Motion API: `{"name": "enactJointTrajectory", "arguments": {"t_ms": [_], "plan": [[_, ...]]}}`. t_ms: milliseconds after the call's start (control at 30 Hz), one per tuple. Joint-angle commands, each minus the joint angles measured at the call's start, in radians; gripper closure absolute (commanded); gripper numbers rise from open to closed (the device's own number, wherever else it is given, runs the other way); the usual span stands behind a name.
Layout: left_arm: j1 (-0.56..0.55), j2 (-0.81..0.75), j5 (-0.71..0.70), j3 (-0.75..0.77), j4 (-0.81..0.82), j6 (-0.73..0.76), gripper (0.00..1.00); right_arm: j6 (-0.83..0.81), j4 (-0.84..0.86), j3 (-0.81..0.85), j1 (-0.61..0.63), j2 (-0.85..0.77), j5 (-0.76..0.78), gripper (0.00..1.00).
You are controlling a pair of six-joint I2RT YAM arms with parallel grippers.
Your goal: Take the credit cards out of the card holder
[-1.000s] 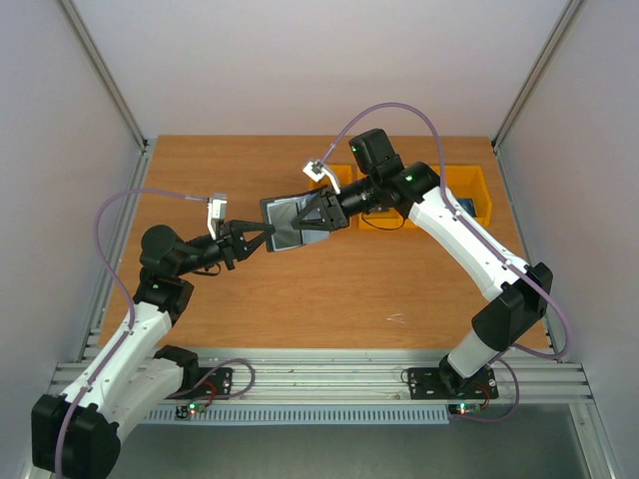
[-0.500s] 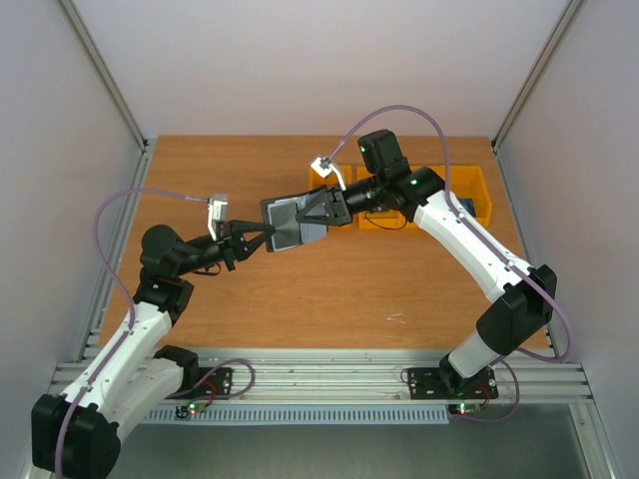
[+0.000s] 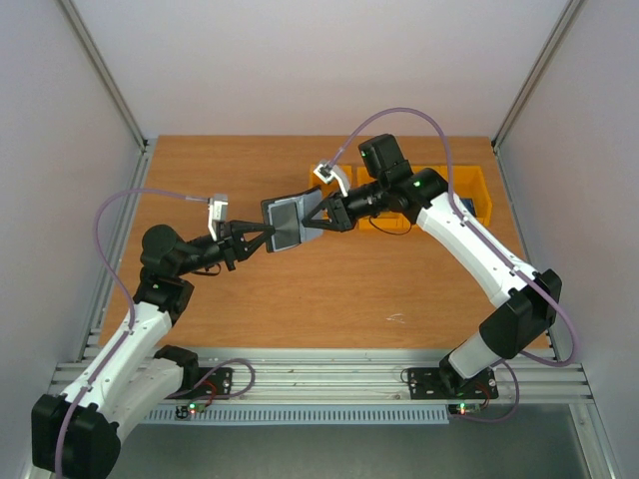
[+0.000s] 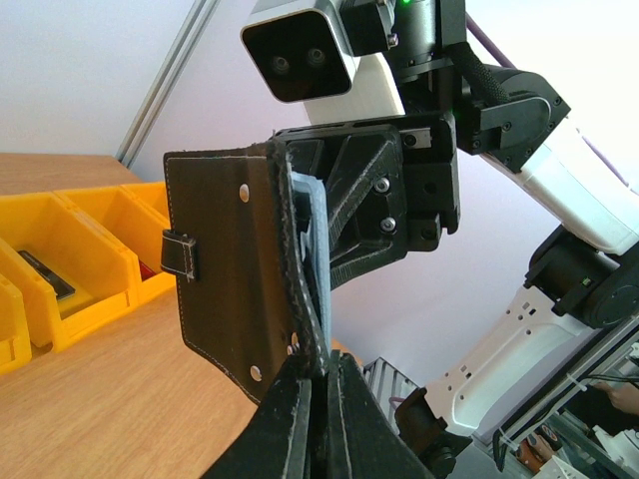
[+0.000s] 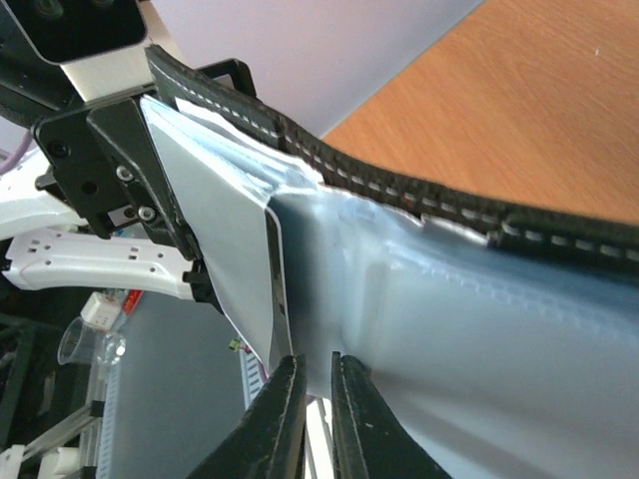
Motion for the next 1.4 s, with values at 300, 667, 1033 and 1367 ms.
{"name": "enactJointTrajectory", "arguments": {"t_ms": [300,667,1033,1367], "plan": [[-0.004,-0.017,0.013,0.021,0.059,0.018,1.0,-0.046,-0.048,0.036,0.049,0.011,0.086,0.88],[-0.003,-0.016,0.014,0.02,0.06,0.015,1.0,0.015,0.035,0.063,0.076,0.053,-0.01,0.83],[-0.004,-0.022,0.011,0.01,0.058,0.015,1.0,0.16,0.243,0.023,0.076,0.038,-0.205,0.96],[-0.003,-0.025,-0.014,0.002,0.039,0.0,0.98,0.094,0.146,0.022,0.051,0.006,-0.168,0.99]]}}
